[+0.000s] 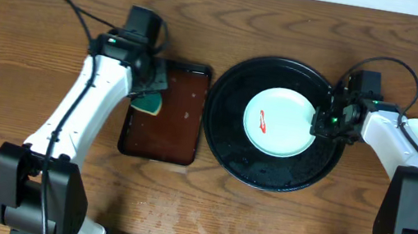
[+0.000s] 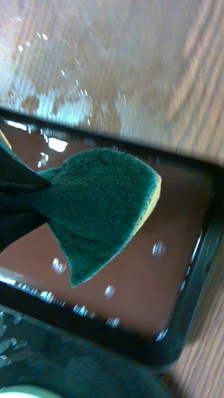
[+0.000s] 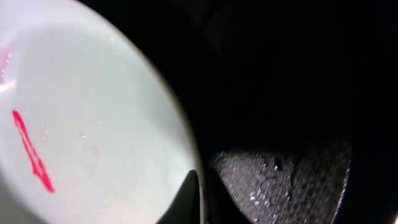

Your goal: Clean dirty plates on tray and stack at the side

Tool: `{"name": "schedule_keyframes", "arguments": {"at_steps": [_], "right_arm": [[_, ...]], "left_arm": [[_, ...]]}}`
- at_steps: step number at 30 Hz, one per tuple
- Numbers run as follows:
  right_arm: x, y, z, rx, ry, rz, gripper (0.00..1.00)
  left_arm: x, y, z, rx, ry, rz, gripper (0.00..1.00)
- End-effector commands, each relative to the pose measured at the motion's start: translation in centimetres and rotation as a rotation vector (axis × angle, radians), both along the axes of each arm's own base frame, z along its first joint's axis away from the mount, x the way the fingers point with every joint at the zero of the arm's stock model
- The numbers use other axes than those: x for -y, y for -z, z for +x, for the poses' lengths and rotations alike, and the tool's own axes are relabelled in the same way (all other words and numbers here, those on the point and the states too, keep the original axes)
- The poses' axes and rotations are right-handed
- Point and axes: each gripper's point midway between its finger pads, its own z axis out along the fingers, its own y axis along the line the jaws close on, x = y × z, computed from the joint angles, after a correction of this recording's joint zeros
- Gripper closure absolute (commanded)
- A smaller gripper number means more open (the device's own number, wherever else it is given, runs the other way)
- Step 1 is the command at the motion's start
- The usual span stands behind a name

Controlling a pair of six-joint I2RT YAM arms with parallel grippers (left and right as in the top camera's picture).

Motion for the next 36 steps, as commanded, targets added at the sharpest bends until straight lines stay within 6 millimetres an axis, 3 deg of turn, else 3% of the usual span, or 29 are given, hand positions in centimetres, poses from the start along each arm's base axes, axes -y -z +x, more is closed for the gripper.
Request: {"name": "schedule_keyframes", "arguments": {"at_steps": [1, 5, 9, 13, 19, 22, 25, 30, 34, 36], "right_arm": [[-0.6, -0.4, 0.1, 0.004, 0.030, 0.006, 0.80], [0.0, -1.0, 1.8, 0.092, -0.033, -0.013, 0.53], [1.3, -1.3, 3.0, 0.153, -0.058, -0.032, 0.50], [1.6, -1.2, 2.9, 0.163, -0.109, -0.050, 0.53], [0.3, -0.9, 3.1, 0.191, -0.205, -0.066, 0.60], [-0.2, -1.0, 3.2, 0.198, -0.219, -0.066, 0.73], [-0.5, -0.7, 2.9, 0.193, -0.234, -0.073, 0.78], [-0.3, 0.3, 2.4, 0.191, -0.239, -0.085, 0.76], [0.4, 0.5, 2.7, 0.208, -0.229, -0.121, 0.99], [0.4, 0.4, 2.9, 0.216, -0.227, -0.125, 0.99]], "left_arm": [[1.3, 0.1, 0.0, 0.008, 0.050, 0.010, 0.92], [1.6, 0.0, 0.0, 0.013, 0.059, 0.009, 0.92], [1.6, 0.0, 0.0, 0.013, 0.059, 0.009, 0.92], [1.6, 0.0, 0.0, 0.012, 0.059, 0.009, 0.92], [1.6, 0.1, 0.0, 0.011, 0.059, 0.009, 0.92], [1.6, 0.1, -0.1, 0.010, 0.059, 0.009, 0.92], [1.6, 0.1, -0.1, 0.010, 0.059, 0.009, 0.92], [1.6, 0.1, -0.1, 0.010, 0.059, 0.009, 0.92], [1.6, 0.1, -0.1, 0.010, 0.059, 0.009, 0.92], [1.6, 0.1, 0.0, 0.012, 0.059, 0.009, 0.92]]}}
